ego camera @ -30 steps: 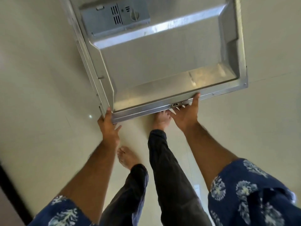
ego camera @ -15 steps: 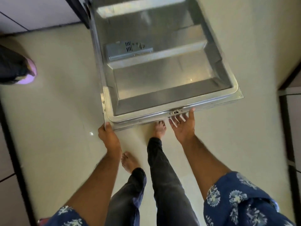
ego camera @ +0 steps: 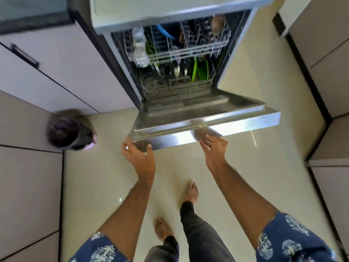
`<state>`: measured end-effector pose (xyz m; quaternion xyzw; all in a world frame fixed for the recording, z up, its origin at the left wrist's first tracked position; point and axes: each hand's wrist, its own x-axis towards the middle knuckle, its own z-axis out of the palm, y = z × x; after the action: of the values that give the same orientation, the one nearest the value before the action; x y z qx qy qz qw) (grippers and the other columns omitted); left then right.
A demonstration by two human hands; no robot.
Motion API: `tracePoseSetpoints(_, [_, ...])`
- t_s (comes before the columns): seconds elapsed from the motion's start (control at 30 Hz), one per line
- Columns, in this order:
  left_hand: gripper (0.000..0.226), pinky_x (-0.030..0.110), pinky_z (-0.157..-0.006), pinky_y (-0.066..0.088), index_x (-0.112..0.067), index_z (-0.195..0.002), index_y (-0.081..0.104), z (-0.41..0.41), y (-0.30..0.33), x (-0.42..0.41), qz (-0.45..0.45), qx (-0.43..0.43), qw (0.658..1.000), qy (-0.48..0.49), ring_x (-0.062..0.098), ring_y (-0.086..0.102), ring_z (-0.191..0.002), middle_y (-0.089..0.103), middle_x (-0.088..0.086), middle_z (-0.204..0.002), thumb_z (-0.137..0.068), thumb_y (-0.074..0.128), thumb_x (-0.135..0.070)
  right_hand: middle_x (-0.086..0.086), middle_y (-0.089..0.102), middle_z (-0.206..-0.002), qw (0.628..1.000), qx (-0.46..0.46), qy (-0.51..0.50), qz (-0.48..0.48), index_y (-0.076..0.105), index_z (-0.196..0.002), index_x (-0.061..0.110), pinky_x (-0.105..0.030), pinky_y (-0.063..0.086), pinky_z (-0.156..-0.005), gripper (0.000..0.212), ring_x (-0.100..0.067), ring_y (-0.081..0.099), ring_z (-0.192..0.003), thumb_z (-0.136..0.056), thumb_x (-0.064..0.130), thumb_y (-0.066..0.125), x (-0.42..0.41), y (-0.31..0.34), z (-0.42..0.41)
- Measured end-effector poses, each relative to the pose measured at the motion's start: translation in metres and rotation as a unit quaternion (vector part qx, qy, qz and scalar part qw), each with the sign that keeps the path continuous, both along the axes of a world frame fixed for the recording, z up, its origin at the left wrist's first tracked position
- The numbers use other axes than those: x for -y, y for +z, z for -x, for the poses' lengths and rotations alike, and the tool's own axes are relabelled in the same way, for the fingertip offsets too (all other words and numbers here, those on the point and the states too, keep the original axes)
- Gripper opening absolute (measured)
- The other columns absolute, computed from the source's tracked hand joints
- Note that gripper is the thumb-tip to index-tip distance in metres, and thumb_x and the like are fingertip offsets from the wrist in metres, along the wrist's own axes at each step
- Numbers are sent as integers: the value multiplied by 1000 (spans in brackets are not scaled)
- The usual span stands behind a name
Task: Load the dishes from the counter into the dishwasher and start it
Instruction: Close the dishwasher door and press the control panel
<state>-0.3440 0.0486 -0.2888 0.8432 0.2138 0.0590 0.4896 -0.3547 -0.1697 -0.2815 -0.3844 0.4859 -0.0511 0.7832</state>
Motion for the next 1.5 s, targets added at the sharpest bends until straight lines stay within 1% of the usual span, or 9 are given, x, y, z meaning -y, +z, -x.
tracePoseSetpoints(0.1, [89,44,-121,13,4,-152,28,-40,25,3,-64,14,997,-46,46,13,-148,9,34,-158,-84,77,-26,-18,54,-100,999,31,16,16,41,-98,9,-38,60,-81,33,-25,64,-86,-86,-15,61,6,32,-40])
tracePoseSetpoints(0.17, [95,48,-122,8,0,-155,23,-66,37,1,-109,11,991,-82,45,1,-151,-1,29,-162,-84,79,-28,-18,55,-97,996,59,51,41,43,-105,7,-44,60,-85,40,-27,63,-87,-81,-18,62,9,49,-65])
tracePoseSetpoints(0.37, [92,67,-119,13,-8,-158,17,-174,76,-6,-295,43,940,-163,37,3,-154,4,22,-165,-89,72,-31,-10,47,-131,944,102,213,230,32,-126,13,-27,58,-79,57,-22,63,-110,-84,-11,64,12,86,-152])
tracePoseSetpoints(0.53, [105,63,-121,6,-13,-161,3,-267,106,1,-484,133,820,-274,31,-7,-155,-9,15,-167,-84,74,-27,-13,29,-151,786,58,386,480,14,-156,5,-42,47,-104,81,-28,47,-129,-92,6,64,28,94,-221])
tracePoseSetpoints(0.63, [111,61,-122,5,-11,-160,-1,-321,120,12,-530,164,772,-310,31,-6,-155,-8,15,-167,-82,76,-29,-13,30,-151,657,15,424,624,22,-154,7,-46,48,-100,74,-31,46,-127,-93,17,63,45,100,-258])
tracePoseSetpoints(0.77, [106,59,-122,10,-10,-160,8,-381,128,33,-540,139,753,-349,34,6,-154,5,15,-167,-84,74,-43,-10,41,-145,468,42,398,788,40,-148,17,-43,44,-98,69,-30,46,-125,-87,24,69,69,112,-299])
tracePoseSetpoints(0.9, [96,52,-119,24,-15,-158,22,-394,113,24,-541,184,739,-357,32,27,-149,26,7,-164,-83,74,-46,-9,32,-156,381,72,377,841,31,-154,16,-48,24,-118,82,-32,32,-143,-86,49,63,84,123,-352])
tracePoseSetpoints(1.3, [82,40,-114,28,-18,-153,33,-395,102,26,-562,262,727,-296,23,43,-141,41,-1,-157,-86,69,-49,-4,29,-162,333,58,384,859,27,-156,18,-45,20,-121,80,-26,27,-149,-92,56,57,92,112,-376])
tracePoseSetpoints(1.5, [96,45,-123,17,-26,-160,15,-389,114,-12,-534,205,738,-358,25,22,-152,22,2,-165,-84,72,-14,-7,31,-160,335,60,379,861,27,-155,16,-48,21,-120,85,-29,29,-147,-88,51,65,90,112,-375])
